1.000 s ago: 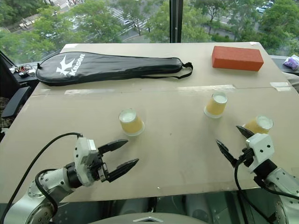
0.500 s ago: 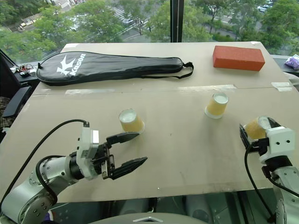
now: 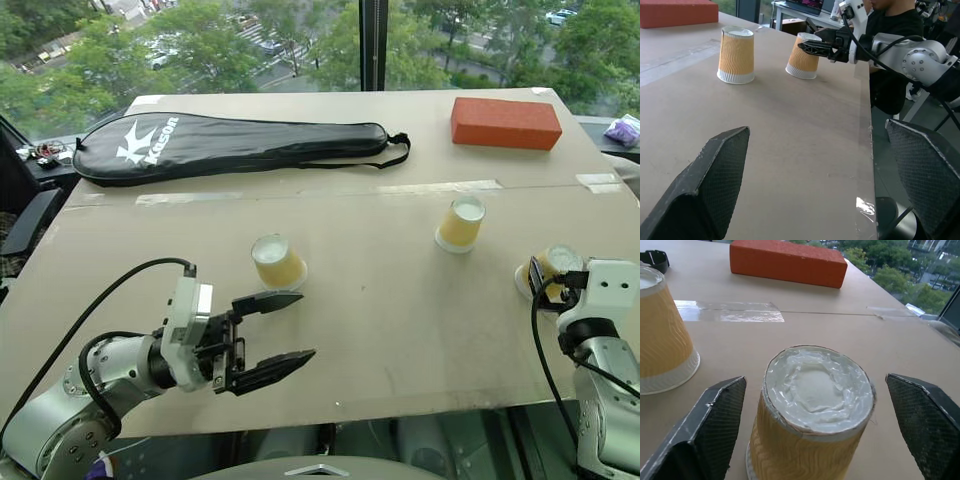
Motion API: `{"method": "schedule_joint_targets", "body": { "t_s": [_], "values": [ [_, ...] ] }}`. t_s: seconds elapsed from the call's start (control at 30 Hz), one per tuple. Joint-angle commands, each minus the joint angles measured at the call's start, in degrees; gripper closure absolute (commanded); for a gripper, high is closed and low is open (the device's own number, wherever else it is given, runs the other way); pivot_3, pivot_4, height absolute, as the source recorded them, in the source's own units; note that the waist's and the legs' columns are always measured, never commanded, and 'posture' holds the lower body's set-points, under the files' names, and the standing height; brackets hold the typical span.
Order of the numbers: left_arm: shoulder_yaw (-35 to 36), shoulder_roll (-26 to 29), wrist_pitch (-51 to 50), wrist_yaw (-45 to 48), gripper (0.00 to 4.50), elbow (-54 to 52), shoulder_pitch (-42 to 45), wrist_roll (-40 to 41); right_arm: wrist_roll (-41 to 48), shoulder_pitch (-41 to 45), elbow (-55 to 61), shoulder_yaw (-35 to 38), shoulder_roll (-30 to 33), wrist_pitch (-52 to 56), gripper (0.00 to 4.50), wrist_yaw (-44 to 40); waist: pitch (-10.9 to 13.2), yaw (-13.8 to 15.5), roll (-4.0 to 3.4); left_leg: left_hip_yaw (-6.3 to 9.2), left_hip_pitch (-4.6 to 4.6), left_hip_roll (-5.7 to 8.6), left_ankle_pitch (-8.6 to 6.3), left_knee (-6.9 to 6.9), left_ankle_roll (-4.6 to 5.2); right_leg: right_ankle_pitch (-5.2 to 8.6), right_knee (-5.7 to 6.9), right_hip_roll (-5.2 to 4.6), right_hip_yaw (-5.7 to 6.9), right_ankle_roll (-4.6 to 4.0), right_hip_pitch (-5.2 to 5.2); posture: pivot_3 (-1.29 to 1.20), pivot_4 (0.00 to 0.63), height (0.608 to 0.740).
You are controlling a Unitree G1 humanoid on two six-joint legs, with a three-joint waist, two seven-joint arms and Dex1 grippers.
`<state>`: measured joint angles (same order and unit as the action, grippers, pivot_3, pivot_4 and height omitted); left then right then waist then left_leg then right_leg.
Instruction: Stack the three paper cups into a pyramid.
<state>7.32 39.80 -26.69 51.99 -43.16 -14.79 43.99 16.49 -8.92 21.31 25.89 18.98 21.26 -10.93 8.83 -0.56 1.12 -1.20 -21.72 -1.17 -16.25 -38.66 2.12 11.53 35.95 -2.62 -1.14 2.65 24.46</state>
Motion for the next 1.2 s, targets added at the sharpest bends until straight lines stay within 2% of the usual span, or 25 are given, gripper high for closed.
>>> {"method": "schedule_joint_targets", "body": {
  "t_s": [0.03,0.1,0.2,0.33,0.4,0.5,0.57,0.63,0.8,1.0,1.03,1.07,1.1,1.17,1.2],
  "values": [
    [1.0,0.1,2.0,0.8,0.00,-0.4,-0.9,-0.2,1.1,0.1,0.2,2.2,1.4,-0.8,1.83,-0.9,0.0,0.0,-0.03,0.00,0.00,0.00,0.00,0.00,0.00,0.00,0.00,0.00,0.00,0.00,0.00,0.00,0.150,0.740],
    [1.3,0.0,2.5,0.7,0.00,-0.6,-1.9,-0.5,1.6,-1.1,0.5,2.4,2.6,-1.2,2.53,-2.9,0.0,-0.1,-0.04,0.00,0.00,0.00,0.00,0.01,0.00,0.00,0.00,0.00,-0.01,0.00,0.00,0.00,0.150,0.740],
    [1.4,-0.6,4.6,0.1,0.00,-0.8,-3.4,-2.5,4.0,-3.8,1.0,3.7,5.5,-2.0,2.59,-8.0,0.0,0.0,-0.05,0.00,-0.02,-0.01,0.00,0.02,0.00,0.00,-0.03,-0.01,0.00,0.00,0.00,0.00,0.150,0.740],
    [2.5,-1.9,5.7,-1.8,0.00,-0.1,-5.3,-4.1,17.9,-11.0,7.1,6.3,13.9,1.6,2.59,-26.7,0.0,0.0,-0.08,0.01,-0.01,-0.02,0.00,0.03,0.01,0.01,-0.05,-0.03,-0.01,0.01,-0.01,0.00,0.150,0.740],
    [3.0,-3.0,7.9,-2.5,0.00,1.0,-6.9,-6.3,20.3,-9.5,10.9,2.0,18.2,2.9,2.59,-31.0,0.0,-0.4,-0.07,0.01,0.01,-0.05,0.00,0.03,0.01,0.01,-0.05,-0.01,-0.01,0.02,-0.03,0.00,0.150,0.740],
    [5.8,-6.7,12.4,-0.5,0.00,2.7,-10.1,-4.1,14.5,3.4,11.9,-13.0,17.6,3.2,2.59,-29.2,0.2,-2.2,0.21,-0.16,0.18,-0.18,-0.01,0.02,0.01,-0.01,-0.03,0.17,-0.20,0.00,-0.25,0.00,0.150,0.740],
    [9.2,-6.9,12.1,0.4,0.00,2.2,-13.7,-1.4,7.9,14.2,7.1,-22.9,13.7,3.4,2.59,-25.8,0.2,-1.4,0.36,0.10,0.67,-0.15,-0.01,0.03,0.00,-0.01,-0.03,0.29,-0.08,-0.01,-0.30,0.00,0.150,0.740],
    [11.9,-7.2,12.6,1.2,0.00,1.7,-17.2,0.6,2.0,22.2,0.6,-29.8,10.2,0.7,2.59,-24.4,0.3,-1.6,0.28,0.14,0.69,-0.23,-0.02,0.07,-0.02,-0.02,0.01,0.43,-0.28,-0.05,-0.37,0.00,0.150,0.740],
    [15.4,-9.0,14.3,1.5,0.00,-0.6,-23.2,2.3,-4.1,35.4,-14.4,-37.2,2.0,-3.6,2.59,-24.2,0.2,-1.1,0.29,0.11,-0.09,-0.12,-0.01,0.20,-0.02,-0.18,-0.04,0.42,-0.37,-0.32,0.33,0.00,0.150,0.740],
    [17.8,-11.9,16.4,0.5,0.00,-1.7,-27.0,2.1,-6.9,42.8,-27.2,-39.9,-2.2,-5.7,2.59,-27.0,0.2,-0.3,0.28,0.04,-0.29,-0.07,-0.05,0.23,-0.06,-0.18,-0.16,0.28,-0.36,-0.32,0.46,0.00,0.150,0.740],
    [17.7,-12.0,16.5,0.5,0.00,-1.8,-27.1,1.9,-7.2,43.4,-28.6,-39.5,-2.5,-6.0,1.61,-26.9,0.2,-0.2,0.29,0.04,-0.28,-0.06,-0.05,0.23,-0.06,-0.18,-0.16,0.27,-0.35,-0.32,0.46,0.00,0.150,0.740],
    [17.6,-12.1,16.6,0.4,0.00,-1.9,-27.1,1.8,-7.5,43.7,-29.1,-39.4,-2.0,-7.5,1.26,-27.9,0.2,-0.2,0.28,0.03,-0.28,-0.06,-0.05,0.22,-0.06,-0.18,-0.16,0.27,-0.33,-0.32,0.45,0.00,0.150,0.740],
    [17.6,-12.2,16.7,0.2,0.00,-1.9,-27.0,1.9,-7.1,43.9,-28.6,-38.4,-1.7,-8.0,0.63,-28.1,0.2,-0.2,0.28,0.01,-0.28,-0.05,-0.05,0.22,-0.06,-0.17,-0.16,0.27,-0.33,-0.32,0.44,0.00,0.150,0.740],
    [17.3,-12.4,16.8,0.0,0.00,-1.9,-26.9,1.9,-5.5,43.7,-25.8,-36.3,-0.6,-7.6,0.04,-29.0,0.3,-0.2,0.26,-0.01,-0.26,-0.05,-0.05,0.19,-0.06,-0.18,-0.11,0.28,-0.34,-0.32,0.44,0.00,0.150,0.740],
    [17.3,-12.4,16.8,0.0,0.00,-1.9,-26.9,1.9,-4.8,43.6,-24.8,-35.7,-0.3,-6.9,0.04,-29.4,0.3,-0.2,0.25,-0.01,-0.24,-0.05,-0.05,0.18,-0.06,-0.18,-0.09,0.28,-0.34,-0.31,0.43,0.00,0.150,0.740]
  ]
}}
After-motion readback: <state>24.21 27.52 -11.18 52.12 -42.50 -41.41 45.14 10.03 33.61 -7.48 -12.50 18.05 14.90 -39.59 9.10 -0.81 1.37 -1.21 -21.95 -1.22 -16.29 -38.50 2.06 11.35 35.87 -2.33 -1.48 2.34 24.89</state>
